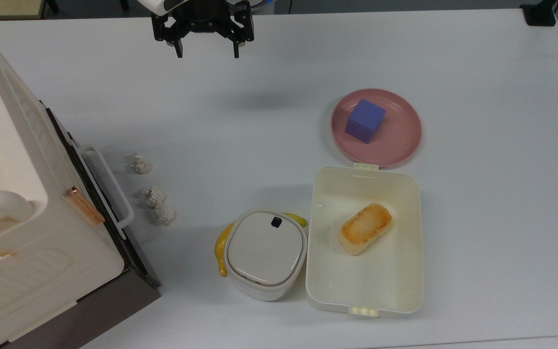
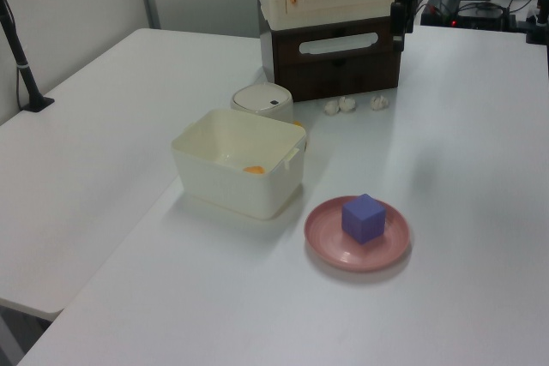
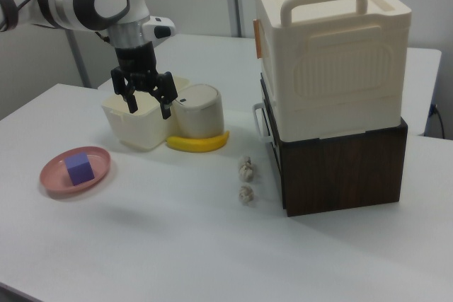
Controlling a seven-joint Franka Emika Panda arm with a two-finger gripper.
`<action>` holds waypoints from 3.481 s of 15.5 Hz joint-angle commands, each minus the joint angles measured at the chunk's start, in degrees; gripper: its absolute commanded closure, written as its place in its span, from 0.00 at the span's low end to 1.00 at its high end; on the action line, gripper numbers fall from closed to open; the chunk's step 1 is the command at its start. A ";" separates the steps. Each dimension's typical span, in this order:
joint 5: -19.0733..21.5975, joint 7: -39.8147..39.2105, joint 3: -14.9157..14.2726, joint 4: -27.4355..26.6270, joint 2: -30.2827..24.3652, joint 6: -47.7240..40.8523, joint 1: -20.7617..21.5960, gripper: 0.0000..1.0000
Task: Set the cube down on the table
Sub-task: 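Move the gripper from above the table toward the purple cube on the pink plate, then lower the gripper onto the purple cube and close it, then lift the purple cube off the plate and carry it beside the plate, then lower the cube onto the table and open the gripper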
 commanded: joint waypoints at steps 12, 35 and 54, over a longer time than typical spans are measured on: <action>1.11 -17.46 -0.52 -5.67 4.48 -0.26 14.33 0.00; -5.57 -4.38 1.06 -3.39 18.64 18.02 28.59 0.48; -3.90 0.50 -7.64 -2.69 11.54 9.59 13.31 0.00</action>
